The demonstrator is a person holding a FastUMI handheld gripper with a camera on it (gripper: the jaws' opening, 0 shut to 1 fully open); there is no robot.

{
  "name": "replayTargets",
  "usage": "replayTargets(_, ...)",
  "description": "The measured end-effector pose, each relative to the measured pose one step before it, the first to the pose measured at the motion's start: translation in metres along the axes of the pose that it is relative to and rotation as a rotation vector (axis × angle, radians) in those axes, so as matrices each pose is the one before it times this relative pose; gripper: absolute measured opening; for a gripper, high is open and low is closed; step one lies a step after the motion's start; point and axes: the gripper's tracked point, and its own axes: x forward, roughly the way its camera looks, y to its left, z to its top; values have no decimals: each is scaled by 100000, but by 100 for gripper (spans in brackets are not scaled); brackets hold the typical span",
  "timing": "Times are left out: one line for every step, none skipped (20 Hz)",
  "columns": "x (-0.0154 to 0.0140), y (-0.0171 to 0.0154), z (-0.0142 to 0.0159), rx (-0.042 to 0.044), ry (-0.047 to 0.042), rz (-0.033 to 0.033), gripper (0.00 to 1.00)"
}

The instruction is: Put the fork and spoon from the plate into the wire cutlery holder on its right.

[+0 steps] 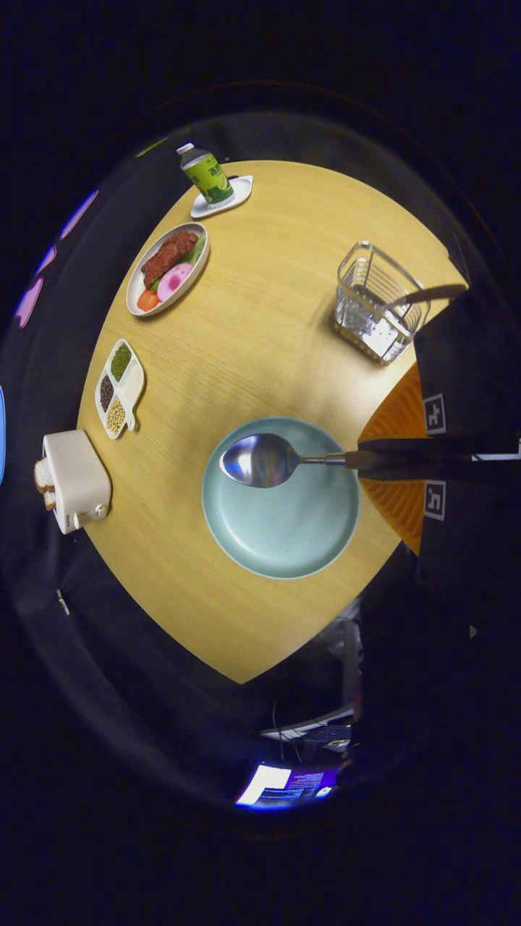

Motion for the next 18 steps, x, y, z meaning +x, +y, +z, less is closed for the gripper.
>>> replayTargets(-1575, -1567, -820, -1748, 2467, -2303, 8)
replayTargets(-1173, -1488, -1038, -1031, 2715, -1737, 8)
replayTargets(-1022, -1466, -939, -607, 2211, -1947, 8)
replayTargets(-804, -1334, -1100, -277, 3348, -1333, 8)
replayTargets(-520, -1434, -1248, -103, 4014, -1573, 8)
replayTargets(-406, -815, -869, -333, 4215, -1922, 8)
replayTargets(-418, -1357, -1138, -433, 4269, -1507, 8)
replayTargets(-252, -1211, -1052, -313, 4661, -864, 8)
replayTargets(328, -754, -702, -394, 4283, -175, 8)
replayTargets(264, -535, -520, -986, 4902, 122, 8)
replayTargets(666, -543, -373, -1243, 4785, -529, 8)
replayTargets(484, -498, -226, -1510, 5231, -552, 8)
replayTargets(389, -417, -122, -2602, 4836, -568, 8)
replayTargets(423, -441, 80, -2282, 4746, -589, 8)
replayTargets(569, -414, 378, -1422, 3821, -732, 8)
replayTargets(308, -173, 530, -908, 3131, -406, 8)
replayTargets(208, -40, 444, -592, 3148, 250, 8)
replayTargets(246, 59, 458, -245, 2465, 310, 8)
